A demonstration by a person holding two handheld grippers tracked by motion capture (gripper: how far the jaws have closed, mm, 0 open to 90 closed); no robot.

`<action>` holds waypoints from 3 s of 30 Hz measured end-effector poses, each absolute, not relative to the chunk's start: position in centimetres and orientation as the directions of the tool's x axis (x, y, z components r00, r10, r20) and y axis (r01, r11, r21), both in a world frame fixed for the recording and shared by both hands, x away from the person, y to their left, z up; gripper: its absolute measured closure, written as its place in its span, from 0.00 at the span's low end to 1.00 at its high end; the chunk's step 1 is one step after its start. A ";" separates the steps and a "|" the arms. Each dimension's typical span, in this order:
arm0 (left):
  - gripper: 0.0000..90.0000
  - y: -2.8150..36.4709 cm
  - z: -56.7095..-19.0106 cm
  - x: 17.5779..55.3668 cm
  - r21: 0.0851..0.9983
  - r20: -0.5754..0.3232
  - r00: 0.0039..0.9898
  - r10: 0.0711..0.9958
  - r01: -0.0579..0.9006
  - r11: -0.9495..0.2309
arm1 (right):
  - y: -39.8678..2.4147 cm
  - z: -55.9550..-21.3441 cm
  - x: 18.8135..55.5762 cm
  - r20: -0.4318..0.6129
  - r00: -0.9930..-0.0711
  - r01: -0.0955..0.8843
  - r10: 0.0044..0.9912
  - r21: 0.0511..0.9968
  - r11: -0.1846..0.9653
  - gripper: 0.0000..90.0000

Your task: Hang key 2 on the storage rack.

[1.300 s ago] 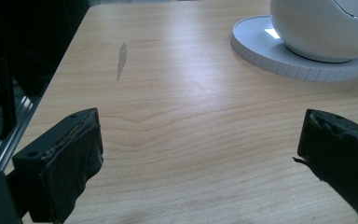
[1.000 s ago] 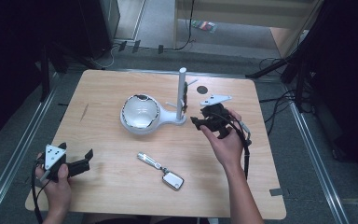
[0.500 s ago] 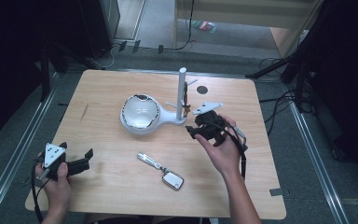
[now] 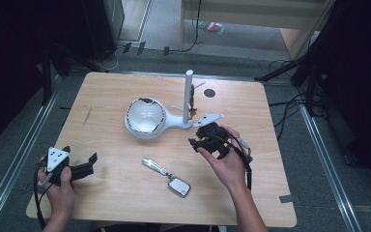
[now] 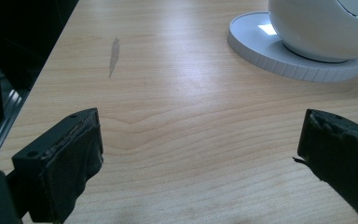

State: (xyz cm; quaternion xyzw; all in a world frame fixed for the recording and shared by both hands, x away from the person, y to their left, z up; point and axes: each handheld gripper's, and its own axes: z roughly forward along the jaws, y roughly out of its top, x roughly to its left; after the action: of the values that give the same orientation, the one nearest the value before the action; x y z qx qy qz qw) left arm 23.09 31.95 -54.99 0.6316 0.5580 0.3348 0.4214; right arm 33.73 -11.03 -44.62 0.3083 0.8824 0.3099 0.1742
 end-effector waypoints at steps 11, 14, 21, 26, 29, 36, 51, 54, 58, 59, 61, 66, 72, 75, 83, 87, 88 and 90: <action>0.00 31.9 -55.0 23.1 0.907 -0.042 0.147 0.988 0.420 -0.024 | -9.2 -45.8 32.9 -0.110 -0.779 0.436 0.617 0.611 0.660 0.57; 0.00 31.9 -55.0 23.1 0.908 -0.043 0.147 0.988 0.419 -0.023 | -8.8 -45.9 32.6 -0.111 -0.785 0.433 0.609 0.606 0.668 0.57; 0.00 31.9 -55.0 23.1 0.905 -0.040 0.149 0.988 0.424 -0.028 | -7.9 -46.4 32.3 -0.105 -0.800 0.429 0.590 0.588 0.686 0.57; 0.00 31.9 -55.0 23.1 0.904 -0.039 0.149 0.988 0.426 -0.029 | -7.1 -46.9 32.0 -0.105 -0.817 0.419 0.568 0.570 0.707 0.57; 0.00 31.9 -55.0 23.1 0.904 -0.039 0.149 0.988 0.427 -0.029 | -6.5 -47.2 31.7 -0.100 -0.822 0.417 0.560 0.564 0.713 0.57; 0.00 31.9 -55.0 23.2 0.904 -0.039 0.149 0.988 0.426 -0.028 | -5.4 -48.0 31.4 -0.091 -0.839 0.406 0.536 0.550 0.729 0.58; 0.00 31.9 -55.0 23.2 0.905 -0.040 0.148 0.988 0.426 -0.027 | -3.2 -49.5 30.6 -0.015 -0.874 0.409 0.486 0.518 0.751 0.66; 0.00 31.9 -55.0 23.2 0.905 -0.041 0.147 0.988 0.425 -0.026 | -2.8 -49.9 30.6 0.014 -0.880 0.417 0.474 0.498 0.760 0.68; 0.00 31.9 -55.0 23.2 0.905 -0.040 0.146 0.988 0.424 -0.026 | -2.4 -50.1 30.4 0.023 -0.888 0.414 0.460 0.478 0.775 0.68; 0.00 31.9 -55.0 23.2 0.905 -0.040 0.146 0.989 0.424 -0.026 | -2.3 -50.2 30.3 0.027 -0.887 0.418 0.462 0.475 0.774 0.69; 0.00 31.9 -55.0 23.1 0.906 -0.038 0.146 0.988 0.423 -0.028 | -2.2 -50.3 30.3 0.033 -0.893 0.411 0.449 0.470 0.781 0.70; 0.00 31.9 -55.0 23.1 0.906 -0.038 0.146 0.988 0.421 -0.027 | -1.7 -50.7 30.2 0.051 -0.897 0.414 0.438 0.442 0.796 0.71; 0.00 31.9 -55.0 23.1 0.906 -0.038 0.148 0.988 0.423 -0.028 | -1.2 -51.3 30.0 0.053 -0.900 0.415 0.432 0.407 0.814 0.71; 0.00 31.9 -55.0 23.1 0.905 -0.039 0.147 0.988 0.424 -0.028 | -1.0 -51.5 29.9 0.054 -0.902 0.412 0.428 0.396 0.820 0.72; 0.00 31.9 -55.0 23.1 0.906 -0.037 0.148 0.988 0.423 -0.029 | -0.6 -51.7 29.6 -0.001 -0.911 0.376 0.412 0.405 0.834 0.84; 0.00 31.9 -55.0 23.1 0.906 -0.037 0.148 0.988 0.422 -0.030 | -0.6 -51.7 29.3 -0.013 -0.914 0.366 0.405 0.402 0.840 0.84; 0.00 31.9 -55.0 23.1 0.906 -0.037 0.148 0.988 0.422 -0.030 | -0.6 -51.7 29.3 -0.022 -0.916 0.358 0.401 0.407 0.840 0.84; 0.00 31.9 -55.0 23.1 0.906 -0.037 0.149 0.988 0.422 -0.030 | -0.6 -51.6 29.2 -0.035 -0.911 0.363 0.411 0.404 0.839 0.84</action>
State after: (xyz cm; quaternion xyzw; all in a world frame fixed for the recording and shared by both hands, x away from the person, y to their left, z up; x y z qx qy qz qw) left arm 23.12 31.87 -54.98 0.6326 0.5573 0.3389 0.4177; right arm 29.19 -0.61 -51.65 0.2021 0.9571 0.1985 0.0604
